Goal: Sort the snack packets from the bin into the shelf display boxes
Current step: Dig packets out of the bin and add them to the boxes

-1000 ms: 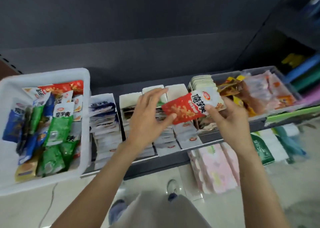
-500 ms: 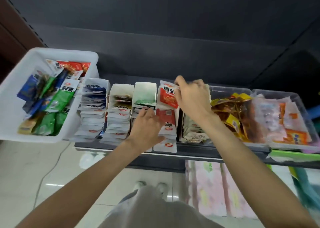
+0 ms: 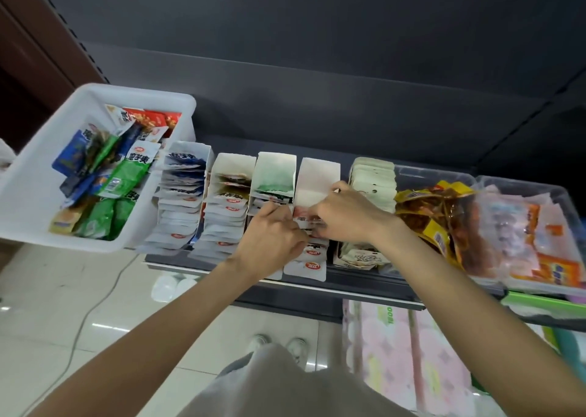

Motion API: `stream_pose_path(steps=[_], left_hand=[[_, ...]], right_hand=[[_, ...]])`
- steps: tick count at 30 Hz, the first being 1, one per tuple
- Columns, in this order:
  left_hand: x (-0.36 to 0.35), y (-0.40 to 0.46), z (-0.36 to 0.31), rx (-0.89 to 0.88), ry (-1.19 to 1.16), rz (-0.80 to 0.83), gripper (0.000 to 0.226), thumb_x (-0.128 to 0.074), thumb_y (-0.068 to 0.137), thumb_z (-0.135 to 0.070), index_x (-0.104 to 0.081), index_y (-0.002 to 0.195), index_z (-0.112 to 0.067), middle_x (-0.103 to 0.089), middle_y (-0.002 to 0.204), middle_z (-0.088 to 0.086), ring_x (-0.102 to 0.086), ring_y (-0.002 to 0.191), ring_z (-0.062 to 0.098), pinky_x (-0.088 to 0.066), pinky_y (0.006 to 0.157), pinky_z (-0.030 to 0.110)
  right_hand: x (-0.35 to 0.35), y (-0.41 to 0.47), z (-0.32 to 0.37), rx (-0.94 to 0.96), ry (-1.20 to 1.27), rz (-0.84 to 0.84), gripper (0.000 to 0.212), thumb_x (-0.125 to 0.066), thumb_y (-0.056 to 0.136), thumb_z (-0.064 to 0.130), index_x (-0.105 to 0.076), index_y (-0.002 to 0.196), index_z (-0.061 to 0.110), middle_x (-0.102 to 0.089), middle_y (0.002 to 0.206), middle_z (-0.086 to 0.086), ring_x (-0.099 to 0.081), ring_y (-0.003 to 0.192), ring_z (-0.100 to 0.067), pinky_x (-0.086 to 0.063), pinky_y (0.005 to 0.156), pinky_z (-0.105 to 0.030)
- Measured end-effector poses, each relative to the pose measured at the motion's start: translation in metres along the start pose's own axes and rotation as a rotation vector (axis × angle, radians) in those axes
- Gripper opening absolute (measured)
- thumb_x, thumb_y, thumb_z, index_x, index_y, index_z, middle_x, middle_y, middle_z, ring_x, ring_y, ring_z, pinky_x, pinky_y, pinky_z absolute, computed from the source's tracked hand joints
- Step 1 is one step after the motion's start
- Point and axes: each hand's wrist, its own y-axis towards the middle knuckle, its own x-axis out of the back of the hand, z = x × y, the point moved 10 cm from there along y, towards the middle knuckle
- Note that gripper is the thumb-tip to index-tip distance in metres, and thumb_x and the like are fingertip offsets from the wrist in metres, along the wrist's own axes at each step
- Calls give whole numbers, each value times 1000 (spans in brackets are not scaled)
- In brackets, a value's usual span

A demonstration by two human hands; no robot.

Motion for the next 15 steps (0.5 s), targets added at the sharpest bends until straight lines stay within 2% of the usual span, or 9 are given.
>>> stream_pose_path(steps=[3,6,8,10,12,15], left_hand=[[-2,-1,-2,-3,3,14,27,-51,81,-27,-74,66,-26,-66,60,-11,-56,70,16,-30,72,29],[1,-7,-1,-14,-20,32,9,-69,75,-33,-75,73,-26,-69,67,-10,-59,76,16,-30,74,29],[12,-15,9,28,-77,10,16,-67,77,-39,-75,79,-25,-71,74,-9,-60,81,16,-35,77,30],[43,-26,31,119,-137,-95,25,-58,82,-43,-75,83,-25,-71,77,-9,-60,82,15,-36,76,28],[88,-48,66,238,-182,-288,24,-57,86,-41,-74,85,-23,-69,76,-9,-59,79,13,-34,73,24],[138,-107,135,425,-169,-549,23,-55,90,-31,-72,89,-15,-68,76,-6,-58,74,14,-41,69,30]], right_hand=[[23,-11,-6,-36,253,-117,24,-54,93,33,-64,115,33,-69,102,7,-58,101,-16,-39,91,-29],[58,-26,-17,-99,470,-384,21,-55,93,27,-67,110,28,-69,105,14,-63,98,-7,-50,86,-34],[77,-32,-11,-99,588,-542,19,-55,94,24,-67,109,26,-70,99,16,-63,92,-1,-52,84,-32],[88,-27,8,-85,678,-659,18,-56,94,22,-67,108,25,-70,95,17,-64,88,1,-52,83,-27],[95,-11,35,-48,763,-726,18,-56,94,19,-67,107,23,-71,94,14,-65,86,-1,-53,81,-26],[96,32,89,30,749,-707,20,-54,94,18,-66,109,22,-72,93,8,-67,83,-7,-56,76,-32]])
